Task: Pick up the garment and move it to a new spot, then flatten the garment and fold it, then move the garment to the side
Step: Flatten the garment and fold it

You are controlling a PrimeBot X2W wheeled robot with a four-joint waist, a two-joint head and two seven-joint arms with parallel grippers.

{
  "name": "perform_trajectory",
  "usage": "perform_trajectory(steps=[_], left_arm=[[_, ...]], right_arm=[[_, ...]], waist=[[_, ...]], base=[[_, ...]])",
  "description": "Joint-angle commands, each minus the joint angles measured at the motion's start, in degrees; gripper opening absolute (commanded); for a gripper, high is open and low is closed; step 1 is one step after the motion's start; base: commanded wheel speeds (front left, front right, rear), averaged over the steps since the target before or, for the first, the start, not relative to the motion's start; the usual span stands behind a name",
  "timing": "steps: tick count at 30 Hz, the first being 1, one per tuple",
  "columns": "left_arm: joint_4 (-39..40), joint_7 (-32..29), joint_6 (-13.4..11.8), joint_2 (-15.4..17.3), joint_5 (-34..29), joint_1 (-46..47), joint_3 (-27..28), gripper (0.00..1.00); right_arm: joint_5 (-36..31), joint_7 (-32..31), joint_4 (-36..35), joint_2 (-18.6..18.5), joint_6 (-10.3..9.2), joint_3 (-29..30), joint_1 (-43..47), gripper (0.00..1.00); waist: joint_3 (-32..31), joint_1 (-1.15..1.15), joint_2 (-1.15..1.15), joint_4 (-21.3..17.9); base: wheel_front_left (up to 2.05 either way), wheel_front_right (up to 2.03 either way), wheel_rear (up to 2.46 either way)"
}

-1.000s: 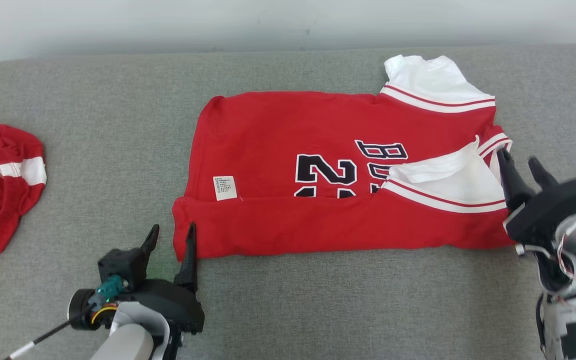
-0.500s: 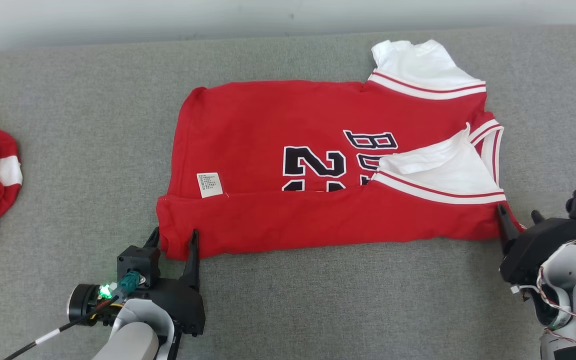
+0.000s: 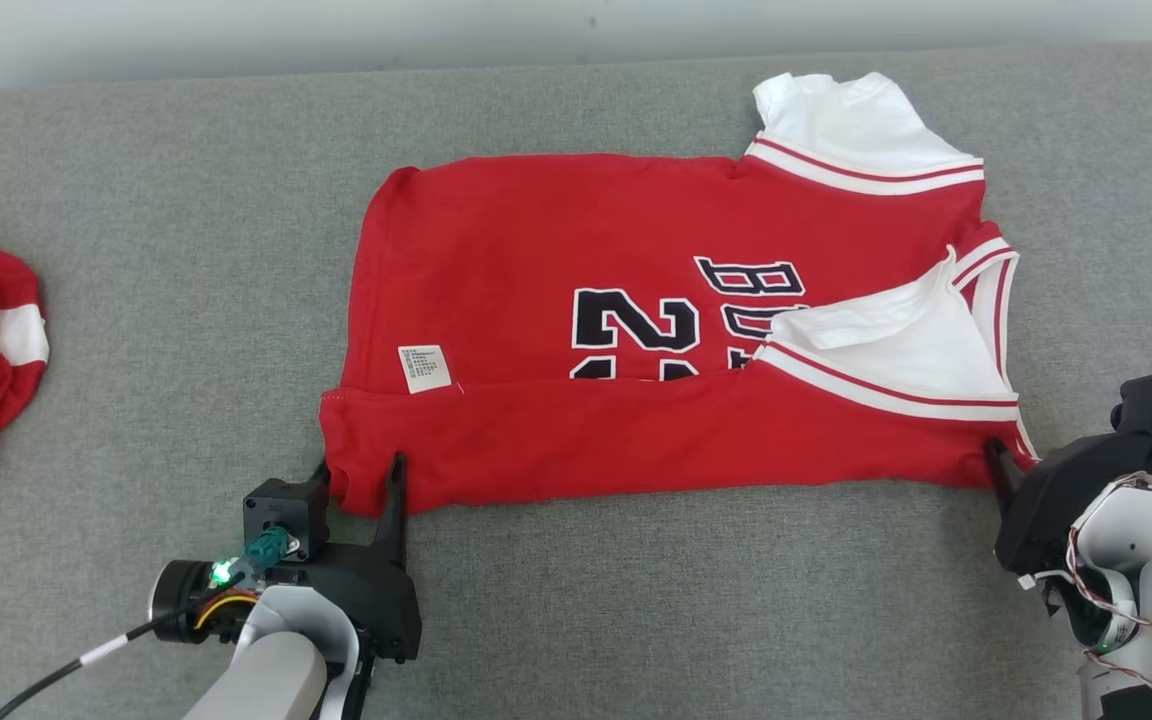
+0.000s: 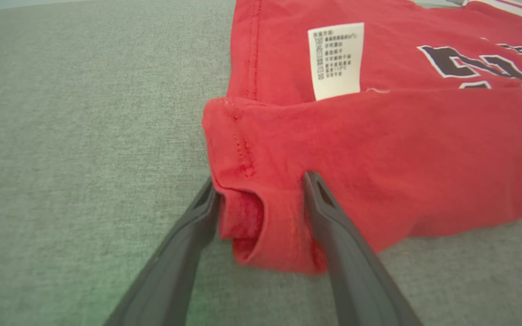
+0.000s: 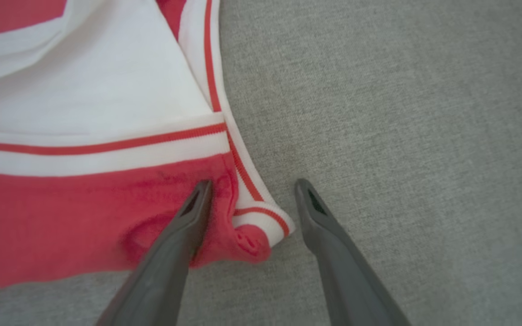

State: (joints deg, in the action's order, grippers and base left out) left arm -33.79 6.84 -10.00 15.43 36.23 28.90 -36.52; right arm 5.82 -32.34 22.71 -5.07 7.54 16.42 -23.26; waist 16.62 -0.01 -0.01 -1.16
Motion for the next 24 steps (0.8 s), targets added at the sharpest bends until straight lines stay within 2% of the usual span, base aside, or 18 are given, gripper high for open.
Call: perform_trajectory(steps=[1,10,17,24], left_arm=[[-1.3,-1.6,0.8,-0.6,1.0,-1.6,-1.2,0.0],[-0.1,0.5,0.4,-0.4,2.3,-4.4,0.0,0.0],[3.8,1.5,0.3,1.2,4.8,-9.0,1.3,0.0],[9.8,1.6,-1.7,3.2,5.3,-14.8,1.6,0.0]], right_arm=[[-0.5,-1.3,1.4,1.2,-0.11,-0.7,3.2,0.0],[2.2,-0.2,-2.4,0.8,-0.13,-0.2,4.7,0.0],[3.8,-1.5,-8.7,1.0,-0.13,1.4,9.1,0.0],[5.3,-4.8,-14.9,1.5,-0.13,2.4,15.1,0.0]], waist=[[-0.3,0.01,0.01,-0.2],[-3.4,0.01,0.01,0.0],[-6.3,0.01,0.01,0.5],[-8.0,0.01,0.01,0.7]], base=[[0.0,0.0,0.0],[0.0,0.0,0.0],[0.0,0.0,0.0],[0.0,0.0,0.0]])
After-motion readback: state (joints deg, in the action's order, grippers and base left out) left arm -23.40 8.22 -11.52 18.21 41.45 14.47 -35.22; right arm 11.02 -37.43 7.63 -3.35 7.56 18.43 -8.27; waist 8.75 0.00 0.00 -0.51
